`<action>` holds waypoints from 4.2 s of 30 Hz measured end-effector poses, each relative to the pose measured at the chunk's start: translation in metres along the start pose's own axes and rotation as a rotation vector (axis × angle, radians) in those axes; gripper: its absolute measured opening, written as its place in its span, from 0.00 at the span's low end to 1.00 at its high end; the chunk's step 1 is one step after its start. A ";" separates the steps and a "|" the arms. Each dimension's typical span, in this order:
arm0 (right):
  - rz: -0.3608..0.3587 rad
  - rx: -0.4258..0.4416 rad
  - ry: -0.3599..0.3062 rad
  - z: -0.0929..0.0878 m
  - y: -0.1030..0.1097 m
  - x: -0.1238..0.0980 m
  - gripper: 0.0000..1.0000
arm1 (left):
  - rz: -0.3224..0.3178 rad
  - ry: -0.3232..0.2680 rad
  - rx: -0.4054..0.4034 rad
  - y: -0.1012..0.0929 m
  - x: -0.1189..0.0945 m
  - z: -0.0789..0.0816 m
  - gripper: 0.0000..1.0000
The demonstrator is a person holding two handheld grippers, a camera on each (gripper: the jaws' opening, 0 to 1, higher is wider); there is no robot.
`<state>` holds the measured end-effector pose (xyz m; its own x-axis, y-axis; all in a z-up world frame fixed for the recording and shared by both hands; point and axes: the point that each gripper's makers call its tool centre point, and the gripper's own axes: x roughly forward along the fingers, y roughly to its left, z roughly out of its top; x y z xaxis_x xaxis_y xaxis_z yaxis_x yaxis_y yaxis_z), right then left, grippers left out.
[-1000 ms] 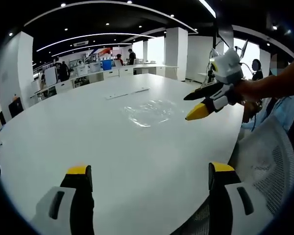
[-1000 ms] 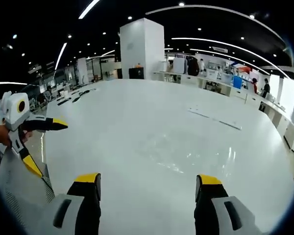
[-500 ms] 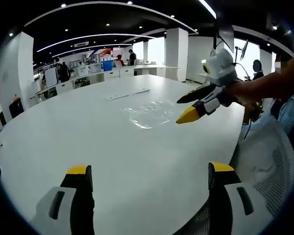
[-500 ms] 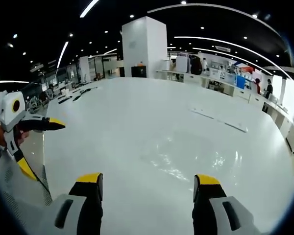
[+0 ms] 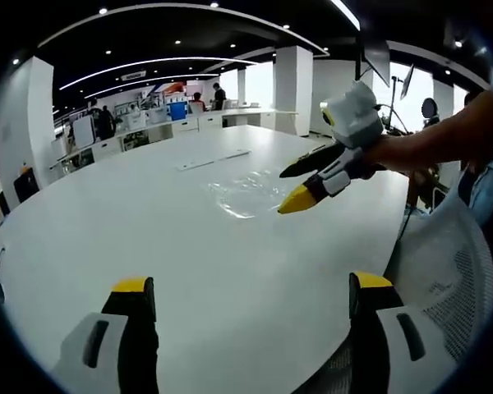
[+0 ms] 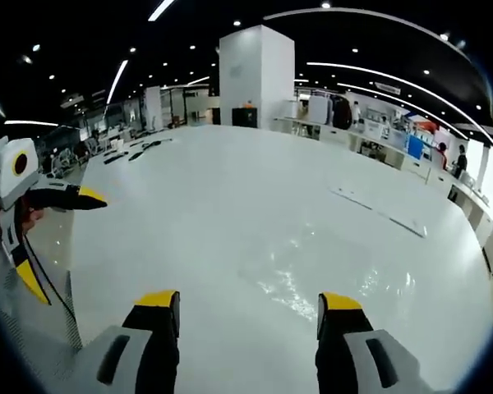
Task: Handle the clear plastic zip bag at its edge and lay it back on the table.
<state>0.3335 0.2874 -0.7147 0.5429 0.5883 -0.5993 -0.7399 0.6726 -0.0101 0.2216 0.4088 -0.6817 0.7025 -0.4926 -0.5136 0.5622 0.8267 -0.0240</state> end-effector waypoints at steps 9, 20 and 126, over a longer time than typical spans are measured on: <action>0.032 -0.001 0.015 0.001 0.008 0.020 0.60 | -0.012 0.014 -0.001 -0.003 -0.001 -0.002 0.96; 0.043 -0.004 0.023 0.004 0.011 0.034 0.52 | -0.024 0.025 -0.001 -0.002 0.000 -0.008 0.96; -0.092 0.106 0.221 -0.026 -0.037 0.068 0.17 | -0.044 0.016 -0.014 0.006 0.006 -0.003 0.92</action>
<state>0.3875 0.2906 -0.7755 0.4972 0.4183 -0.7601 -0.6396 0.7687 0.0046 0.2276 0.4112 -0.6879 0.6698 -0.5246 -0.5255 0.5865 0.8078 -0.0588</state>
